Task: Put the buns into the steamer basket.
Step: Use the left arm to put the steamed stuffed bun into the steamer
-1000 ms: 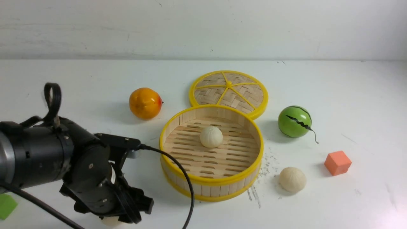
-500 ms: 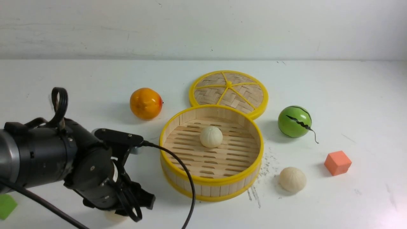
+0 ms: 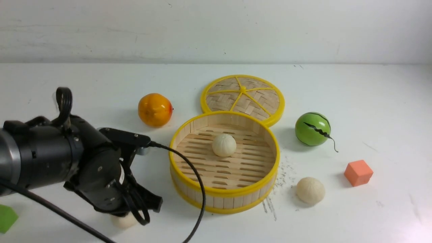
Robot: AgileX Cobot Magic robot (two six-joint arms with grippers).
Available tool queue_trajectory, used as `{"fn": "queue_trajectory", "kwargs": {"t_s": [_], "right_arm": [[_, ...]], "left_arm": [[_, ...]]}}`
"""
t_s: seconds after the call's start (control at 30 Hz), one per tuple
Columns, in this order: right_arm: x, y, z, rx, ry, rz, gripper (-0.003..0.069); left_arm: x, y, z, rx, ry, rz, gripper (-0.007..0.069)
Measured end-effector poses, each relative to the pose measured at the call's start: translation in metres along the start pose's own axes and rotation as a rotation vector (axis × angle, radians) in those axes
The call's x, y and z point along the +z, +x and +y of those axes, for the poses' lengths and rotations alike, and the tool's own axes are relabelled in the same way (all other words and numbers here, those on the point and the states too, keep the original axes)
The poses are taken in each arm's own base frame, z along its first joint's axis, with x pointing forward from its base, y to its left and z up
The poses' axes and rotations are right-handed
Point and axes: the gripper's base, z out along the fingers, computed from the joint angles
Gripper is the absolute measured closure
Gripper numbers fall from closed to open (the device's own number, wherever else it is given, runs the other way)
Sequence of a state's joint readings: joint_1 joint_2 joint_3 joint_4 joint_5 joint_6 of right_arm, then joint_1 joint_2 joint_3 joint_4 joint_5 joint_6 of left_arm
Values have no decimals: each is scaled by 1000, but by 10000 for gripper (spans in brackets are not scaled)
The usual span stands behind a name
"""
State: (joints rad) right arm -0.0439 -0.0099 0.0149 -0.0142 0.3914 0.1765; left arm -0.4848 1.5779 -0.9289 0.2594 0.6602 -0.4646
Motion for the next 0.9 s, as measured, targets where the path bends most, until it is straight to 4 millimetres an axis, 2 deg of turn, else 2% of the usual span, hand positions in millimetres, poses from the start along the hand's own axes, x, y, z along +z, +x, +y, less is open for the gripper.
{"fn": "queue_trajectory", "kwargs": {"t_s": [0.03,0.13,0.17,0.2,0.3,0.37,0.47,0.57,0.7,0.73,0.8,0.83,0.87,0.9], "right_arm": [[0,0,0,0,0,0,420],[0,0,0,0,0,0,420],[0,0,0,0,0,0,420],[0,0,0,0,0,0,420],[0,0,0,0,0,0,420],[0,0,0,0,0,0,420],[0,0,0,0,0,0,420],[0,0,0,0,0,0,420],[0,0,0,0,0,0,420],[0,0,0,0,0,0,420],[0,0,0,0,0,0,420],[0,0,0,0,0,0,420],[0,0,0,0,0,0,420],[0,0,0,0,0,0,420]], "left_arm": [[-8,-6,-1,-6,11,-16,634],[-52,-37,-6,-23,88,-124,634],[-52,-37,-6,-23,88,-124,634],[-76,-55,-12,-19,159,-184,634],[-96,-75,-22,-2,258,-233,634],[-96,-80,-26,2,280,-235,634],[-79,-92,-35,9,312,-200,634],[-32,-101,-45,27,285,-110,626],[11,-103,-52,41,254,-37,571],[13,-103,-52,41,253,-33,566],[31,-105,-55,45,243,-5,462],[35,-105,-56,45,242,-2,410],[35,-106,-56,45,242,-1,399],[36,-107,-56,45,242,-2,356]]}}
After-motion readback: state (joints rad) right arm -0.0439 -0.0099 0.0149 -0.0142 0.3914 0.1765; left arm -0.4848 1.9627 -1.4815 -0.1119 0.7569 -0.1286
